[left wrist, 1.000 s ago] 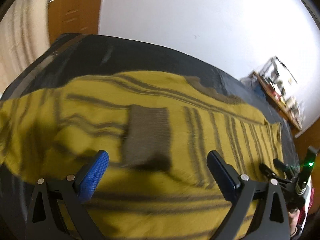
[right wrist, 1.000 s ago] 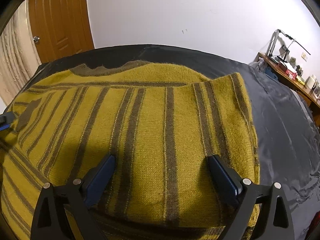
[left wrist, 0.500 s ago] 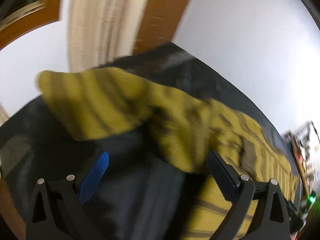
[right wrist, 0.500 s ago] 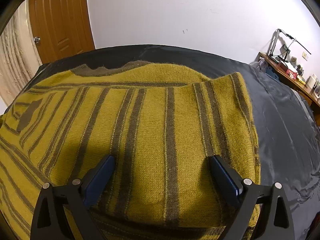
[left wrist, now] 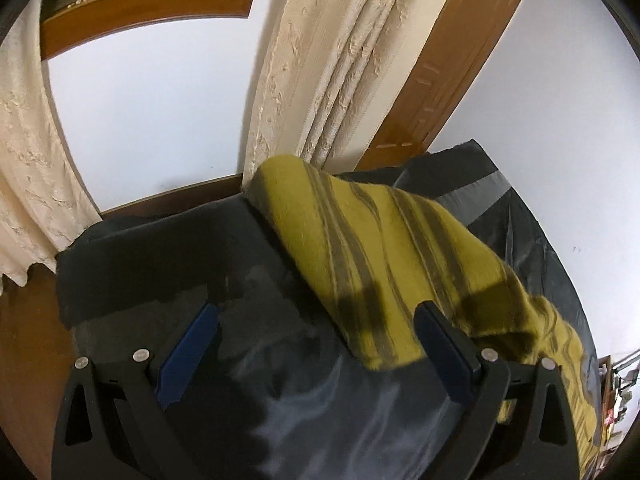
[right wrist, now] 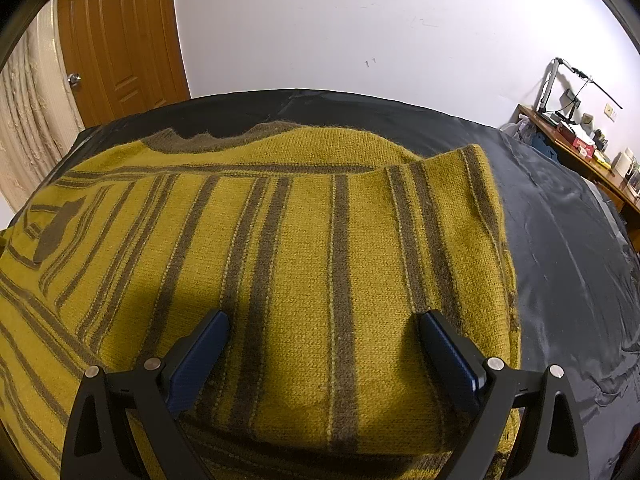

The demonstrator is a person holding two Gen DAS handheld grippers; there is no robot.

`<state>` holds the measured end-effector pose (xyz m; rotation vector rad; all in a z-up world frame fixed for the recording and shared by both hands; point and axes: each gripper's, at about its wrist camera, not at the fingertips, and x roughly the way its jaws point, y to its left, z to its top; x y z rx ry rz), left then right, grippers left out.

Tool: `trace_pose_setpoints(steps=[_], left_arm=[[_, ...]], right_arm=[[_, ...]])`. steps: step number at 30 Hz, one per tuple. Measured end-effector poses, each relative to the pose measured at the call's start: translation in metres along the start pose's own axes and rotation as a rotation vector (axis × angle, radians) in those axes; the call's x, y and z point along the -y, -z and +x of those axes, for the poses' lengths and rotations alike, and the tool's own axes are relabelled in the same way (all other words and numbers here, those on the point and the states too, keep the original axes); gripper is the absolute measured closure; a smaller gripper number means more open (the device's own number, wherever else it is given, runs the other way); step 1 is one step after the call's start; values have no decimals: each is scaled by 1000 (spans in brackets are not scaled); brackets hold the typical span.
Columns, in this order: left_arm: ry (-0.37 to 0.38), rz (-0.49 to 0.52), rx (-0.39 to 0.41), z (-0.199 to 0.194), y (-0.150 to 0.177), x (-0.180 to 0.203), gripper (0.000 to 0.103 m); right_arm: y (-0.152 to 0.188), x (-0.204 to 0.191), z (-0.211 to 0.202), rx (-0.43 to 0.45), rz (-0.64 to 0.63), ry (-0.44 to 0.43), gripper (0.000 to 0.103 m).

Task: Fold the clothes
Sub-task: 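Move the left gripper to the other sleeve and grasp it, then lift the grasped sleeve with the left gripper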

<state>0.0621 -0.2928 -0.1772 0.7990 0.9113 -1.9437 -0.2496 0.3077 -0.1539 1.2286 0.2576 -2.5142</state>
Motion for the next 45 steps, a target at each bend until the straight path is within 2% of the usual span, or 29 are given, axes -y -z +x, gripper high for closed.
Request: trace_pose_setpoints(steps=[7,15,17,18,19,20,21,24,37,42,45], left_arm=[[18,33,-28,12,-12,-3,3],[43,4,-48,27,-18,-8,4],[26,16,-38,27,-18,-7,15],[15,24,-35,27,-19,-6,34],[21,28,-42,29,-20,-5,59],[34,30,-53,31,-21,-4,69],[47,27,-58,32,-22,-4,76],[72,30,-49,30,-26,-1,89],[111,77,155,-44,-85,22,92],[141,131,177,-59,-86,46,92],[184,139,169,-64,-84,61,92]], right_arm=[[0,0,0,0,0,0,5],[0,1,0,-1,0,0,5],[-1,1,0,-1,0,0,5],[-1,1,1,-1,0,0,5],[-1,1,1,-1,0,0,5],[-1,1,1,-1,0,0,5],[-1,1,1,-1,0,0,5],[-1,1,1,-1,0,0,5],[-1,1,1,-1,2,-2,5],[-1,1,1,0,2,-2,5],[-1,0,1,0,2,-3,4]])
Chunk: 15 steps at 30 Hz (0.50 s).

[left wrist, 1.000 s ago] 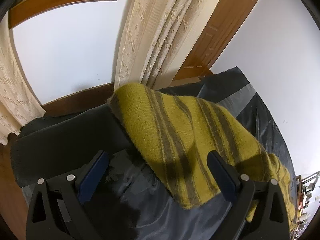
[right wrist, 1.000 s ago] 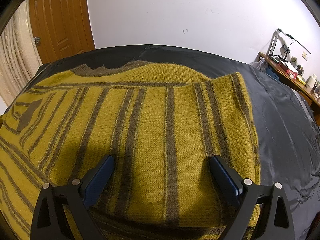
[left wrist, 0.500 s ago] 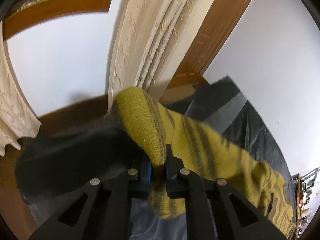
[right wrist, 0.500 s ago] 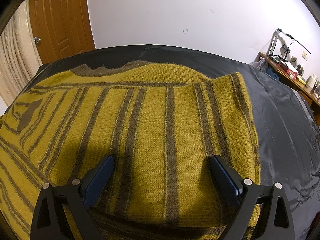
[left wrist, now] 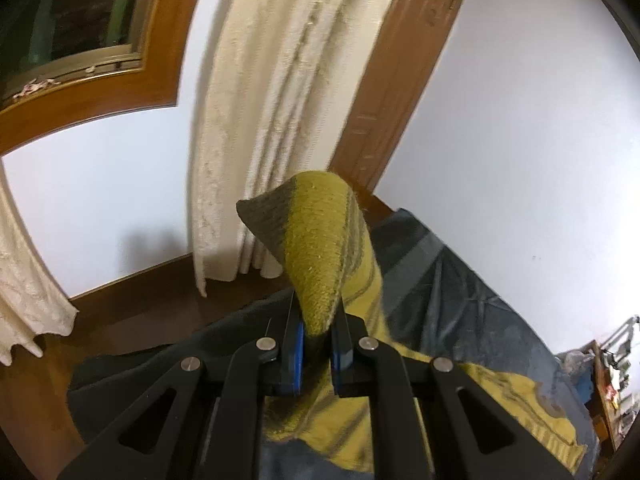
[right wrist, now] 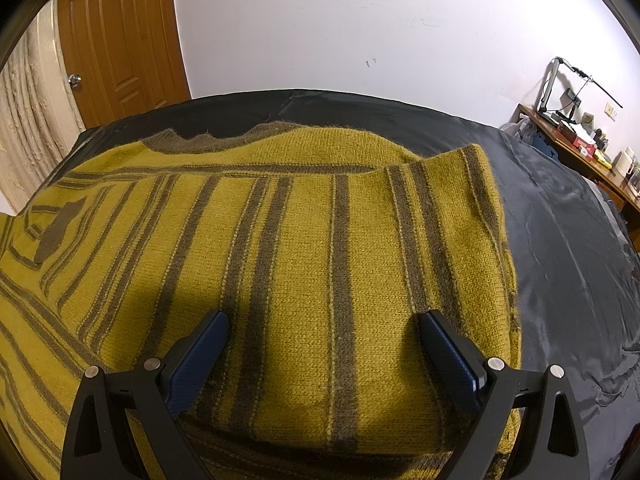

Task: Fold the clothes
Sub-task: 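Lift the grasped sleeve with the left gripper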

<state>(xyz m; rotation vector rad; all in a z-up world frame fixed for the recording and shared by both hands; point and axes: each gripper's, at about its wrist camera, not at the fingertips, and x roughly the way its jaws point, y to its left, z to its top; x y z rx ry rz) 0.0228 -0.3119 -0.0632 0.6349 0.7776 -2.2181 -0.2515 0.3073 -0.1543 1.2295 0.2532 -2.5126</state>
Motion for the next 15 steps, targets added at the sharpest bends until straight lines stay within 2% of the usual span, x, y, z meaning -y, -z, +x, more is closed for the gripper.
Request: trace_pose_setpoints(steps=[3,9,15], left_arm=[[48,21,8,-7,-2,23,92],[166,124,31,-27,5,89,92],[303,238,-17,-28,36,167,92]], right_arm=[[0,0,0,0,1,0,4],[0,-1,-1,0,2,-1,4],[0,-1,-1,0,3,-1,4]])
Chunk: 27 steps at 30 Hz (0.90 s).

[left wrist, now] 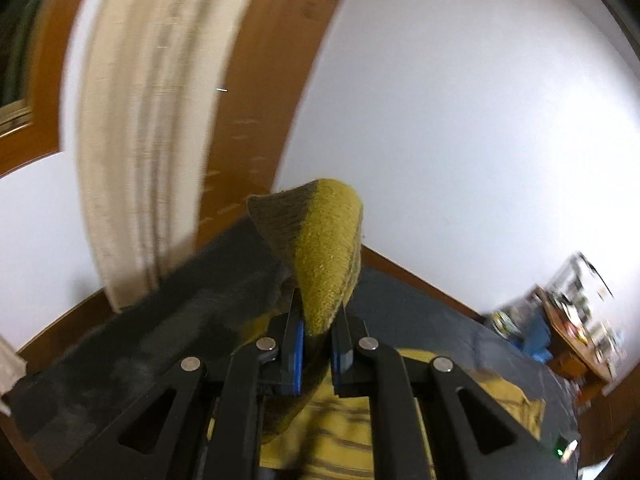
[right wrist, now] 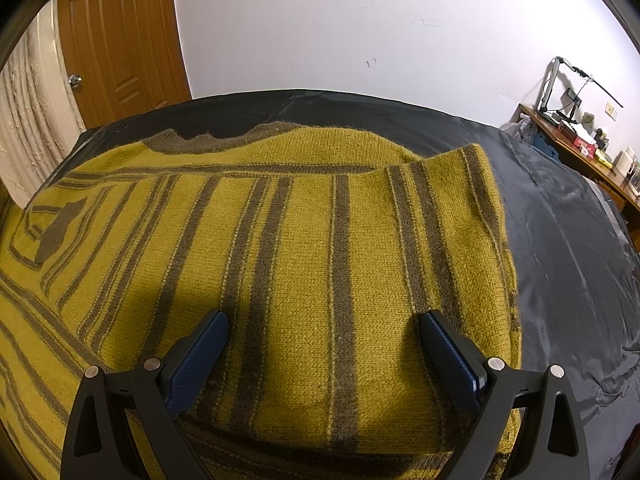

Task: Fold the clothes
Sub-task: 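Lift the grasped sleeve with the left gripper, then lay the brown cuff across the sweater body and open the left gripper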

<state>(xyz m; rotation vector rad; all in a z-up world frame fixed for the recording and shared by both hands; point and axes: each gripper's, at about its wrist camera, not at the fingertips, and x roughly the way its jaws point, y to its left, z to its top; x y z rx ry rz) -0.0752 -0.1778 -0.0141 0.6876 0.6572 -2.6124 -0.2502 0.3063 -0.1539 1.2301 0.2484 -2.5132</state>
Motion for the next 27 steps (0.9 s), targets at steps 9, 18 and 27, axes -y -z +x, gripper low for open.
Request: trace_pose_setpoints(steps=[9,18,27], left_arm=[[200,129,-131,44,38,118,92],[390,278,-296,75,96,220,92],[405,389,-430,109,156,258,91]], right_arm=[[0,2,0,0,-1,-12,3],[0,1,0,-3,-5,-18,1],[0,1,1,-4,-7,-18,1]])
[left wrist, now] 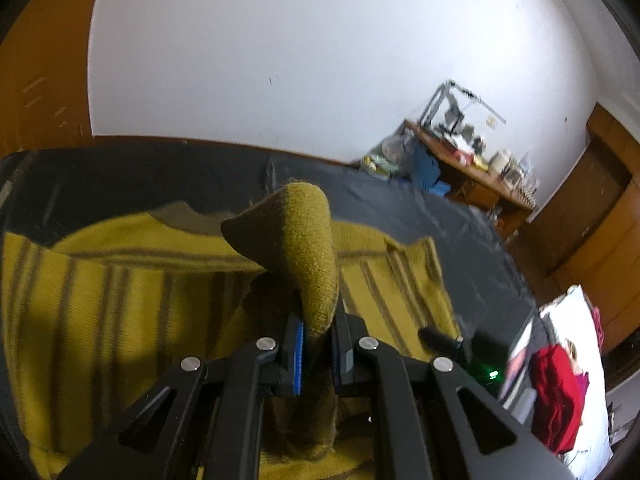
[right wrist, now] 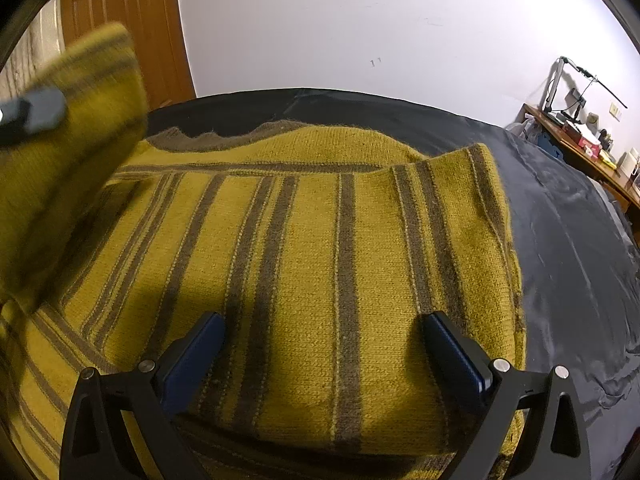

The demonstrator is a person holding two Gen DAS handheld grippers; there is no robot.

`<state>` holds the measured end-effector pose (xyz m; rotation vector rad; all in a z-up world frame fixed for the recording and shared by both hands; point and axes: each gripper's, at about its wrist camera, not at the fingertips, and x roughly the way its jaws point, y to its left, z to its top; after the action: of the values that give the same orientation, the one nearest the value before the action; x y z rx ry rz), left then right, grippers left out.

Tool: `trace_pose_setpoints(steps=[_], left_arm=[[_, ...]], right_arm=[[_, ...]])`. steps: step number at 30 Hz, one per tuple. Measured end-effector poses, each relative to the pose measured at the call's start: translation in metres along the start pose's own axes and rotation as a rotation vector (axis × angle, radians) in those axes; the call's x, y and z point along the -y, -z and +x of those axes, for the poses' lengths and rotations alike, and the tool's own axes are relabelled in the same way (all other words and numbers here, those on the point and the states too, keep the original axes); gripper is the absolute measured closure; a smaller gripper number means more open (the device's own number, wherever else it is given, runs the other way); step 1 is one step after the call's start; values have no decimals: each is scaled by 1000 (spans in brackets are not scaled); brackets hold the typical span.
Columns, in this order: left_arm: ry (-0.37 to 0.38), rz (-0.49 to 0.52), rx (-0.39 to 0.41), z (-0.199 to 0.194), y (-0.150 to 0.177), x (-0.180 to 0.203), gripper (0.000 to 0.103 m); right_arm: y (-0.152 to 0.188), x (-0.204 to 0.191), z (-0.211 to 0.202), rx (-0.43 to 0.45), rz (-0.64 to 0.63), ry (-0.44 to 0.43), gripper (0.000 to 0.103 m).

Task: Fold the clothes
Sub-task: 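Lay the brown cuff across the sweater body and open the left gripper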

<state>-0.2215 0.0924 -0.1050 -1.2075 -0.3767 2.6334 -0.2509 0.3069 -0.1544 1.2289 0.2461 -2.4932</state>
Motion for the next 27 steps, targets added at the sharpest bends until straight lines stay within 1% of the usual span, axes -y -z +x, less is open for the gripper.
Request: trace_pose_setpoints(steps=[2,4,6,8,10,11,13,15,18,21,24,27], left_arm=[[1,26,-41,12,5,2,91],[21,50,-81,20,13,6,82],[58,66,-95,19,18,10,78],[71,89,-79,9,19,14,72],[67,99,-49,-2,17,13,56],[60,100,-32,-9,16,9,53],[37,94,-5,-22,16,-1,42],[6,78,6,-32,19,-15,39],[-40,53,23,-48,25,-38,38],[-112,-5,37,-62,38,-71,38],[-172,-61,34,-74,50,-104,37],[-247,-92,29,-87,65,-138,37]], right_arm=[[0,0,0,0,0,0,1],[0,0,0,0,1,0,1],[0,0,0,0,1,-1,1],[0,0,0,1,3,-3,1],[0,0,0,0,3,-4,1],[0,0,0,1,3,-5,1],[1,1,0,1,5,-8,1],[1,1,0,2,5,-10,1],[1,2,-1,3,10,-17,1],[1,3,-1,5,15,-23,1],[0,3,-1,5,15,-24,1],[0,4,-1,6,16,-25,1]])
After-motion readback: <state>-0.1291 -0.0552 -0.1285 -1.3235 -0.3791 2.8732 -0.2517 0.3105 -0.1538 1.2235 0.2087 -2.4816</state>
